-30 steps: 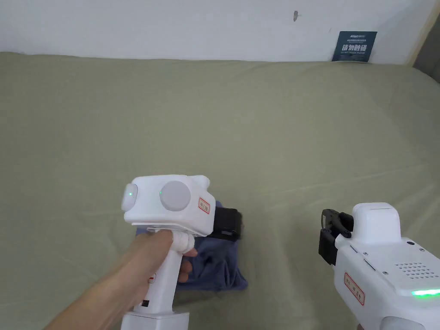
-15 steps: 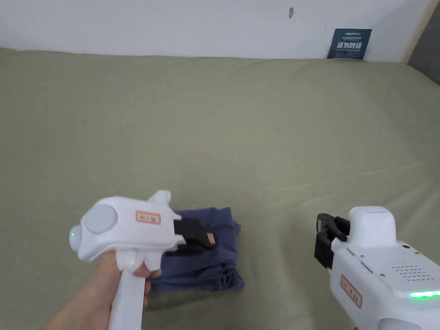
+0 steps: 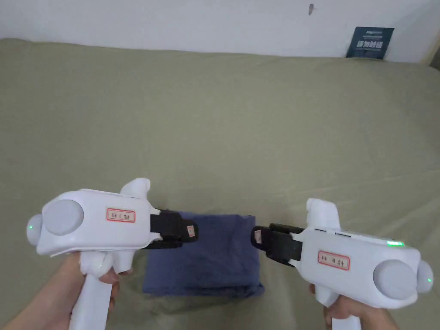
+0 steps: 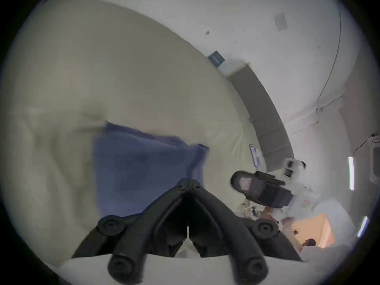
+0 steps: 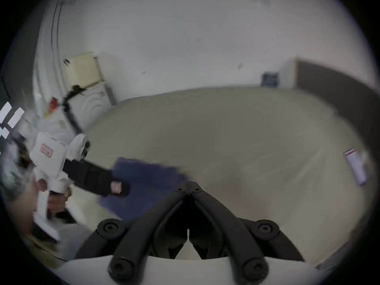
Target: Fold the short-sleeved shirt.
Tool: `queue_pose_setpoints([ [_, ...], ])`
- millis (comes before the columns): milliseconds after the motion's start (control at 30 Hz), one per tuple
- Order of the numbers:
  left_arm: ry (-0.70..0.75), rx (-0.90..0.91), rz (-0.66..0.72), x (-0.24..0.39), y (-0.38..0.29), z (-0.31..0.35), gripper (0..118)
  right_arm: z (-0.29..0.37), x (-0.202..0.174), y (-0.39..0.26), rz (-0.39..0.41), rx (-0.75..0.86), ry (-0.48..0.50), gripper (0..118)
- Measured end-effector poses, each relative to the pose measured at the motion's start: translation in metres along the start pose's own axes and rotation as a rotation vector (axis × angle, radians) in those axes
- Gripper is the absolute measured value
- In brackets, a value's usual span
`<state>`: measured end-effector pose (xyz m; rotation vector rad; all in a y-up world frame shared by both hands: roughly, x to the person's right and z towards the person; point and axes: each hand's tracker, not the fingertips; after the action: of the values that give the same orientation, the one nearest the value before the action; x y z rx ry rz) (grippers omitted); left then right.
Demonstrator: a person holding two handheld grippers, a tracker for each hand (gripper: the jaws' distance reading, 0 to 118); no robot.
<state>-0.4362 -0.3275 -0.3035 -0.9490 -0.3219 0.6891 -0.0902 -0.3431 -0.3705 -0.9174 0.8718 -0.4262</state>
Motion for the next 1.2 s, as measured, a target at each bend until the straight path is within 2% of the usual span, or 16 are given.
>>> queue_pose_setpoints([
  [67, 0.064, 0.010, -0.010, -0.018, 0.007, 0.018, 0, -0.040, 0.018, 0.008, -0.103, -0.114, 0.129, 0],
  [200, 0.091, -0.018, 0.028, -0.050, 0.008, 0.029, 0, -0.092, 0.052, 0.005, -0.193, -0.269, 0.165, 0],
  [300, 0.043, -0.064, 0.064, -0.071, 0.007, 0.022, 1, -0.108, 0.087, -0.003, -0.358, -0.321, 0.242, 0],
  [333, 0.012, -0.072, 0.083, -0.076, 0.006, 0.019, 19, -0.109, 0.096, -0.006, -0.437, -0.315, 0.296, 0],
  [400, -0.061, -0.092, 0.111, -0.088, 0.007, 0.008, 99, -0.108, 0.107, -0.008, -0.521, -0.284, 0.341, 0],
  [433, -0.088, -0.117, 0.137, -0.092, 0.005, -0.003, 118, -0.107, 0.107, -0.007, -0.510, -0.281, 0.341, 0],
  [600, -0.205, -0.136, 0.224, -0.107, -0.001, -0.049, 105, -0.102, 0.078, -0.013, -0.474, -0.287, 0.338, 0],
  [700, -0.262, -0.136, 0.243, -0.096, 0.008, -0.066, 76, -0.102, 0.069, -0.015, -0.477, -0.289, 0.343, 0],
  [733, -0.180, -0.142, 0.230, -0.097, 0.008, -0.070, 43, -0.100, 0.072, -0.012, -0.479, -0.289, 0.345, 0],
  [800, -0.098, -0.130, 0.181, -0.095, 0.003, -0.065, 35, -0.098, 0.067, -0.011, -0.474, -0.289, 0.333, 0],
  [867, -0.156, -0.131, 0.226, -0.092, 0.000, -0.061, 34, -0.088, 0.070, 0.003, -0.364, -0.256, 0.217, 0],
  [900, -0.132, -0.138, 0.217, -0.092, 0.002, -0.058, 34, -0.073, 0.055, 0.010, -0.247, -0.209, 0.135, 0],
  [1033, -0.082, -0.153, 0.171, -0.086, 0.007, -0.056, 34, -0.005, -0.028, 0.003, 0.425, 0.306, -0.526, 0],
  [1067, -0.075, -0.158, 0.165, -0.087, 0.009, -0.056, 34, 0.004, -0.038, -0.001, 0.509, 0.404, -0.609, 0],
  [1133, -0.055, -0.155, 0.149, -0.083, 0.009, -0.051, 34, 0.016, -0.045, -0.007, 0.559, 0.496, -0.667, 0],
  [1200, -0.048, -0.156, 0.144, -0.076, 0.008, -0.046, 34, 0.028, -0.051, -0.012, 0.518, 0.612, -0.741, 0],
])
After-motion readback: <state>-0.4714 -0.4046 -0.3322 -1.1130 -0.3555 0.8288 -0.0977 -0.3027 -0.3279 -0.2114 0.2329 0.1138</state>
